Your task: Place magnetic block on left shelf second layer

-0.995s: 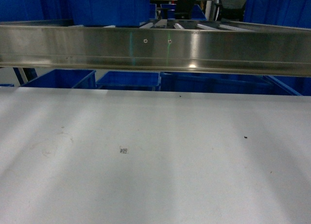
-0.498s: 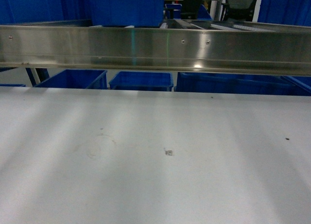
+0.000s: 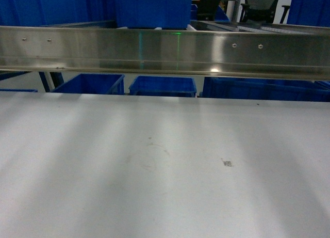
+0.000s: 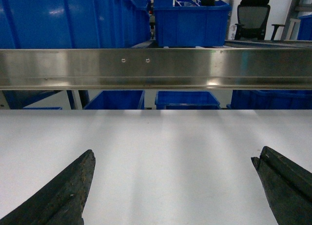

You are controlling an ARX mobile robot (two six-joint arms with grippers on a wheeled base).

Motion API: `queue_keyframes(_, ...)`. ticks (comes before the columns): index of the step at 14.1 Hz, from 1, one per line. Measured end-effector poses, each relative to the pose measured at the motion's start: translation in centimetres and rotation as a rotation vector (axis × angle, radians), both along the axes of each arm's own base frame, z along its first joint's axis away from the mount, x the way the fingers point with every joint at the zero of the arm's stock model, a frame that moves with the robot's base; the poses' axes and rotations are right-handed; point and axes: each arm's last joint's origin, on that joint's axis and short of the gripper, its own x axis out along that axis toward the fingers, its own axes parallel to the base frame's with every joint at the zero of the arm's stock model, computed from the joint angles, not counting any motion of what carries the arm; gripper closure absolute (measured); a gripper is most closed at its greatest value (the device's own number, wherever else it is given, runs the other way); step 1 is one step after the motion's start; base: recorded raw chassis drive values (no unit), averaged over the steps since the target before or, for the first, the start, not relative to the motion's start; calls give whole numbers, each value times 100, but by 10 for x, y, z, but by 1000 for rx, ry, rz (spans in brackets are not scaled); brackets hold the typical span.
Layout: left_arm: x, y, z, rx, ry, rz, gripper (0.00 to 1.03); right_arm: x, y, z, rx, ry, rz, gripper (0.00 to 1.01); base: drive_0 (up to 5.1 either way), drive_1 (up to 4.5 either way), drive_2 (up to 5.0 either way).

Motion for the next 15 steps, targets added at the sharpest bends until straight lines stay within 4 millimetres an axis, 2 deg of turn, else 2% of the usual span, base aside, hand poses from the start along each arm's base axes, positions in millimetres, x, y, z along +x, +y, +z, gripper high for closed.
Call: queue_keyframes(15, 0, 0, 0, 0, 0, -1, 5, 0, 0, 0, 0, 0, 0, 68, -502, 243, 243)
